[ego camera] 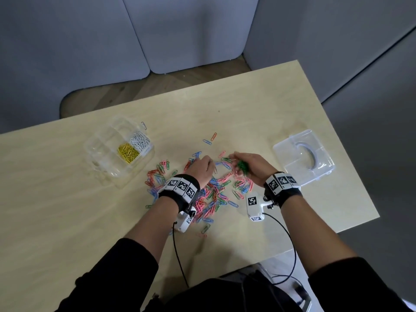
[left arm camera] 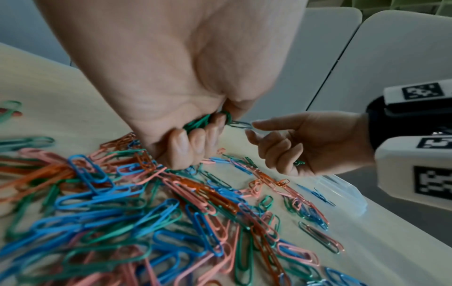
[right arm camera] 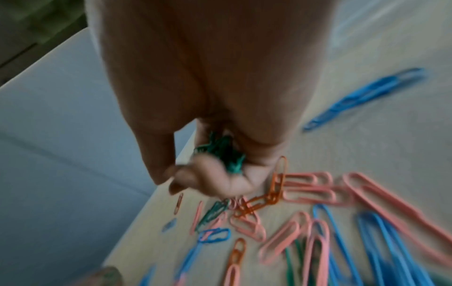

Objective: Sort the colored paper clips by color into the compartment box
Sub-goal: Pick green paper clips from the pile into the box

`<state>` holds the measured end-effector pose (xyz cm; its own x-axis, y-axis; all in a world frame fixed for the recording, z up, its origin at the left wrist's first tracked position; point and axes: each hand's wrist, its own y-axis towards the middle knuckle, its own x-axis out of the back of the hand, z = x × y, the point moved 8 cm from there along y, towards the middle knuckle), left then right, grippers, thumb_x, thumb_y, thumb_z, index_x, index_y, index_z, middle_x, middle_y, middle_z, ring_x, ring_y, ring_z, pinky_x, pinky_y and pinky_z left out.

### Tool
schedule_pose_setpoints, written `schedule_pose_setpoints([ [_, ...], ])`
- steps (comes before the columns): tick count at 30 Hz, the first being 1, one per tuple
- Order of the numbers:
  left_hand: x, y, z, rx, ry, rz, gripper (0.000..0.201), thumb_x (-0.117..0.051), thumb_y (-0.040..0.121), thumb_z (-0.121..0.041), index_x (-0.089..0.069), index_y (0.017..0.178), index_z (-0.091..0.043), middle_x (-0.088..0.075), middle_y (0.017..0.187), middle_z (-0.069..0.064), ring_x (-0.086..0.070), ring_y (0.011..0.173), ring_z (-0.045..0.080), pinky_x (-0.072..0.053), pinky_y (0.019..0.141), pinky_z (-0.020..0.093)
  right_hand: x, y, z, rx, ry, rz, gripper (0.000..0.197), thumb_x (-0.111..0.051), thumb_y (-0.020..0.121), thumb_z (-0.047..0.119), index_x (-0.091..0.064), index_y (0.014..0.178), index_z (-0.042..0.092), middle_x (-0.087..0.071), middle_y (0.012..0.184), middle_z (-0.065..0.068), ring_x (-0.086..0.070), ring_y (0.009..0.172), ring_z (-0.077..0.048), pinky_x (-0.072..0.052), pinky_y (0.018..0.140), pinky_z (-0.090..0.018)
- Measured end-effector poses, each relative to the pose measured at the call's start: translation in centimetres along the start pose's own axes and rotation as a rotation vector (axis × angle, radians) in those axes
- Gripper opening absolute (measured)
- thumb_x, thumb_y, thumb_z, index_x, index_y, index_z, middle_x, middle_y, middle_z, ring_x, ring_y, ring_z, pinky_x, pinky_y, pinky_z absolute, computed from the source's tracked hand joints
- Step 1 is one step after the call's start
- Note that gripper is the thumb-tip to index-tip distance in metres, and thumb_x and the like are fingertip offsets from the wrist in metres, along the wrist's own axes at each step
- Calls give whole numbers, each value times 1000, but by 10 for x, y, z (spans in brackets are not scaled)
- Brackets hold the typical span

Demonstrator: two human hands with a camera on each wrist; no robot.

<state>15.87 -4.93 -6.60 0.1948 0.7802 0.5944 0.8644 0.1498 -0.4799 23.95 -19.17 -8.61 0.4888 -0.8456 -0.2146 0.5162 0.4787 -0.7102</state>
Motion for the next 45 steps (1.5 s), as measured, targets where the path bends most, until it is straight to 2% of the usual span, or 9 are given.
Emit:
schedule_pose_setpoints([
  [6, 1, -10, 8, 9, -29, 20, 41, -33, 105, -26, -38, 66, -15, -35, 58, 2, -32, 51, 16, -24, 50, 28, -1, 14, 42, 305, -1007, -219, 10, -81, 77, 24, -77, 85, 20, -55, 56, 12, -47, 51, -5, -45, 58, -22],
  [12, 10, -19, 26, 8, -108, -65, 38, -45, 102, -32, -54, 72, -10, -62, 70, 16, -57, 63, 26, -44, 64, 38, -18, 20, 36, 315, -1283, -144, 8, -72, 83, 22, -68, 76, 20, -61, 70, 6, -57, 70, -14, -39, 65, -22],
  [16, 16, -30, 32, 31, -186, -79, 38, -45, 102, -31, -59, 69, -18, -65, 61, -3, -60, 58, 26, -47, 61, 31, -15, 16, 29, 257, -1064, -63, 15, -69, 90, 22, -63, 77, 17, -60, 66, 5, -53, 58, -7, -40, 60, -23],
  [23, 24, -49, 65, 123, -502, -121, 30, -42, 104, -24, -68, 92, -18, -71, 69, 0, -45, 55, 20, -35, 52, 26, -64, -9, 10, 27, -180, 207, 11, -54, 95, -5, -63, 98, 2, -54, 74, -7, -43, 61, -13, -38, 52, -19],
  [28, 92, -85, 96, 205, -388, -382, 22, -46, 99, -14, -68, 95, -13, -70, 75, 3, -53, 47, 0, -41, 53, 16, -122, -9, 23, -29, -114, 331, 32, -45, 98, -4, -57, 128, -4, -50, 78, -5, -44, 62, -8, -35, 53, -17],
  [32, 155, -109, 144, 328, -155, -560, 23, -46, 96, -10, -69, 92, -7, -69, 86, 12, -62, 74, 26, -47, 67, 29, -177, -6, 36, -59, -141, 404, 29, -42, 100, -3, -60, 123, -4, -52, 78, -6, -45, 63, -8, -37, 51, -17],
  [36, 189, -110, 174, 445, 20, -548, 23, -46, 93, -8, -68, 89, -3, -67, 91, 18, -56, 77, 30, -38, 66, 28, -222, -2, 44, -55, -286, 431, 29, -42, 100, -4, -58, 124, -6, -50, 76, -5, -40, 62, -9, -33, 51, -18],
  [41, 190, -97, 167, 449, 271, -343, 23, -50, 87, -5, -72, 92, 0, -69, 98, 17, -66, 89, 33, -55, 82, 37, -258, 8, 54, -4, -436, 392, 28, -45, 97, -7, -62, 120, -7, -51, 71, -2, -40, 58, -9, -33, 48, -16],
  [45, 188, -98, 170, 477, 244, -358, 23, -64, 82, -1, -72, 103, -7, -70, 102, 13, -67, 93, 29, -56, 87, 34, -275, 17, 58, 78, -586, 349, 28, -48, 93, -8, -68, 112, -3, -55, 72, -3, -41, 56, -9, -36, 48, -17],
])
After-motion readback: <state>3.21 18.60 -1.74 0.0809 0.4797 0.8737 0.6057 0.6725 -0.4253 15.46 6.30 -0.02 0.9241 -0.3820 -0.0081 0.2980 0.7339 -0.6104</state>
